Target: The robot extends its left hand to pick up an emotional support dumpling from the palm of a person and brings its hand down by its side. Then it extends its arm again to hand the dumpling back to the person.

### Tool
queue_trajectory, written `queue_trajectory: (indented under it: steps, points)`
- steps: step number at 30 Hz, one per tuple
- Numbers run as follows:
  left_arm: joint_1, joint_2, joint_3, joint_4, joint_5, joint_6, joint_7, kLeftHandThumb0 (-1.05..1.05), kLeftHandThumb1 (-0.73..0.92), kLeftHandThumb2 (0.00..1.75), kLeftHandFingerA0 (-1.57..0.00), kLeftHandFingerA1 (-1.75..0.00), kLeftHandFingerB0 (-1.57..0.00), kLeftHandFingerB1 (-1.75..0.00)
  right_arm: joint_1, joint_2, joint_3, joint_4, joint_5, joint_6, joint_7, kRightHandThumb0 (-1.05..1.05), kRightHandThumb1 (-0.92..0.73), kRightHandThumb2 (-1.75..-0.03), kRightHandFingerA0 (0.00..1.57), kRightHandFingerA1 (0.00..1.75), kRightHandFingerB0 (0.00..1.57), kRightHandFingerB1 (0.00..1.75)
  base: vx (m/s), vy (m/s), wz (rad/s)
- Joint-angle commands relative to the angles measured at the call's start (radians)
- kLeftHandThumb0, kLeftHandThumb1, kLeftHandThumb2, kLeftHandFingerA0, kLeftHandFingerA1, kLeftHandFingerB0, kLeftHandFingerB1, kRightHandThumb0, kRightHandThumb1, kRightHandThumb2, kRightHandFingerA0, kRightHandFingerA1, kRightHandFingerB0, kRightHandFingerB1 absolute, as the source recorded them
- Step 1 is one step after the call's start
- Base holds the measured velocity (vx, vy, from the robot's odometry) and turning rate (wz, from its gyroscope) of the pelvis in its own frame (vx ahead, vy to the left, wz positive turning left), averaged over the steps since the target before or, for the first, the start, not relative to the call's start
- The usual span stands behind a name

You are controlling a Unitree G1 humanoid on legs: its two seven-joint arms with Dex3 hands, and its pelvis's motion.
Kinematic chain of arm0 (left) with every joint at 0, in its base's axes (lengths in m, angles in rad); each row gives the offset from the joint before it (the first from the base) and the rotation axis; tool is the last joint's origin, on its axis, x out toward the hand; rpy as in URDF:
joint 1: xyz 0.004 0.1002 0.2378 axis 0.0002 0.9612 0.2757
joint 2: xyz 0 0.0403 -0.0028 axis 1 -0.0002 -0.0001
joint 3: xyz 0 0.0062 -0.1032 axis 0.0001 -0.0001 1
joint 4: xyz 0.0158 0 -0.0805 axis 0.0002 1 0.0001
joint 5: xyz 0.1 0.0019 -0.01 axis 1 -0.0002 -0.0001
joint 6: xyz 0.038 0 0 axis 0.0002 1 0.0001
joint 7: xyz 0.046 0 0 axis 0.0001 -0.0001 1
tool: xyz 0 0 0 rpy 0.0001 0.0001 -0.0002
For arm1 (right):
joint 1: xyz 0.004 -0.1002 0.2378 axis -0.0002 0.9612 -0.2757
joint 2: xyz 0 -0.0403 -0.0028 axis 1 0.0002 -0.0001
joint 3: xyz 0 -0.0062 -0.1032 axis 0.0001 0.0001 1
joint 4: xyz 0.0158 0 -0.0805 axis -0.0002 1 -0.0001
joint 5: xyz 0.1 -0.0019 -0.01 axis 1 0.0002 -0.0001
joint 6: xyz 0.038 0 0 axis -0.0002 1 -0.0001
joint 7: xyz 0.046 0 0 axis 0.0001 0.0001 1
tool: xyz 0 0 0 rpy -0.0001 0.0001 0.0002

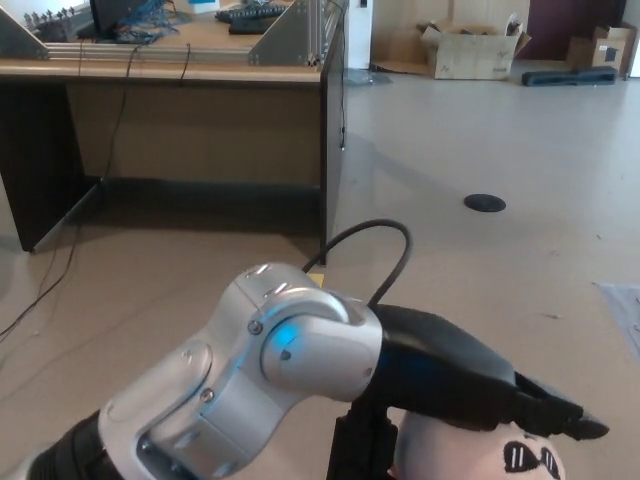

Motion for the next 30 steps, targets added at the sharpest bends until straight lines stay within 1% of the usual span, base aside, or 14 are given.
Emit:
queue_trajectory:
  steps: [1, 10, 15, 16, 17, 20, 21, 22, 23, 24, 25, 27, 28, 30]
  points:
    - [0.037, -0.004, 0.024, -0.005, 0.019, -0.07, 0.074, -1.05, 0.17, 1.12, 0.0, 0.0, 0.0, 0.0, -0.028, -0.023, 0.0, 0.006, -0.005, 0.016, 0.009, -0.28, -0.61, -0.58, 0.77, 0.5, 0.7, 0.47, 0.0, 0.0, 0.0]
    - [0.069, 0.001, 0.05, -0.005, -0.001, -0.082, 0.09, -1.05, 0.27, 0.98, 0.0, 0.0, 0.0, 0.0, -0.024, -0.023, 0.001, 0.006, -0.007, 0.015, 0.011, -0.28, -0.61, -0.58, 0.77, 0.5, 0.7, 0.47, 0.0, 0.0, 0.0]
    - [0.073, -0.026, 0.092, -0.007, -0.061, 0.03, 0.058, -1.05, 0.21, 0.8, 0.0, 0.0, 0.0, 0.0, -0.026, -0.021, 0.002, 0.007, -0.009, 0.016, 0.012, -0.28, -0.61, -0.58, 0.77, 0.5, 0.7, 0.47, 0.0, 0.0, 0.0]
    - [0.073, -0.029, 0.099, -0.007, -0.069, 0.043, 0.054, -1.05, 0.21, 0.8, 0.0, 0.0, 0.0, 0.0, -0.026, -0.021, 0.003, 0.007, -0.009, 0.017, 0.012, -0.28, -0.61, -0.58, 0.77, 0.5, 0.7, 0.47, 0.0, 0.0, 0.0]
    - [0.072, -0.038, 0.122, 0.0, -0.093, 0.08, 0.051, -1.05, 0.21, 0.69, 0.0, 0.0, 0.0, 0.0, -0.026, -0.02, 0.003, 0.007, -0.01, 0.017, 0.012, -0.28, -0.61, -0.58, 0.77, 0.5, 0.7, 0.47, 0.0, 0.0, 0.0]
    - [0.071, -0.042, 0.135, 0.002, -0.1, 0.111, 0.053, -1.05, 0.24, 0.61, 0.0, 0.0, 0.0, 0.0, -0.018, -0.022, 0.003, 0.003, -0.01, 0.014, 0.01, -0.28, -0.61, -0.58, 0.77, 0.5, 0.7, 0.47, 0.0, 0.0, 0.0]
    - [0.076, -0.044, 0.144, 0.011, -0.101, 0.117, 0.063, -0.14, 0.68, 0.73, -0.81, -1.25, -0.86, -0.87, 0.009, 0.006, -0.061, -0.003, 0.096, 0.009, 0.111, -0.48, -0.67, -0.6, 0.59, 0.55, 0.6, 0.42, 0.0, 0.0, 0.0]
    - [0.078, -0.044, 0.148, 0.012, -0.101, 0.125, 0.068, -0.16, 0.7, 0.72, -0.79, -1.29, -0.84, -0.92, 0.014, -0.006, -0.045, -0.01, 0.078, -0.002, 0.136, -0.49, -0.78, -0.64, 0.45, 0.44, 0.47, 0.38, 0.0, 0.0, 0.0]
    - [0.079, -0.043, 0.149, 0.01, -0.099, 0.134, 0.068, -0.16, 0.7, 0.72, -0.79, -1.29, -0.84, -0.92, 0.006, -0.041, 0.02, -0.018, -0.018, -0.013, 0.112, -0.49, -0.78, -0.64, 0.45, 0.44, 0.47, 0.38, 0.0, 0.0, 0.0]
    - [0.082, -0.043, 0.151, 0.005, -0.097, 0.146, 0.07, -0.2, 0.73, 0.68, -0.75, -1.33, -0.8, -0.97, 0.001, -0.063, 0.06, -0.025, -0.079, -0.037, 0.046, -0.49, -0.73, -0.63, 0.54, 0.42, 0.58, 0.39, 0.0, 0.0, 0.0]
    - [0.086, -0.042, 0.15, -0.002, -0.093, 0.156, 0.075, -0.21, 0.74, 0.68, -0.78, -1.24, -0.8, -0.9, 0.006, -0.074, 0.08, -0.047, -0.101, -0.051, 0.017, -0.5, -0.74, -0.62, 0.56, 0.48, 0.6, 0.4, 0.0, 0.0, 0.0]
    - [0.089, -0.04, 0.149, -0.007, -0.092, 0.158, 0.079, -0.23, 0.75, 0.67, -0.79, -1.19, -0.8, -0.86, 0.011, -0.075, 0.085, -0.061, -0.082, -0.079, 0.016, -0.44, -0.71, -0.62, 0.51, 0.47, 0.53, 0.37, 0.0, 0.0, 0.0]
    - [0.106, -0.044, 0.152, -0.013, -0.096, 0.137, 0.096, -0.21, 0.75, 0.67, -0.8, -1.19, -0.83, -0.8, 0.005, -0.058, 0.065, -0.033, -0.036, -0.091, 0.055, -0.47, -0.71, -0.62, 0.51, 0.47, 0.54, 0.38, 0.0, 0.0, 0.0]
    - [0.113, -0.045, 0.153, -0.017, -0.098, 0.14, 0.1, -0.2, 0.75, 0.67, -0.78, -1.25, -0.82, -0.83, -0.007, -0.061, 0.072, -0.01, -0.045, -0.092, 0.051, -0.47, -0.71, -0.62, 0.52, 0.44, 0.54, 0.38, 0.0, 0.0, 0.0]
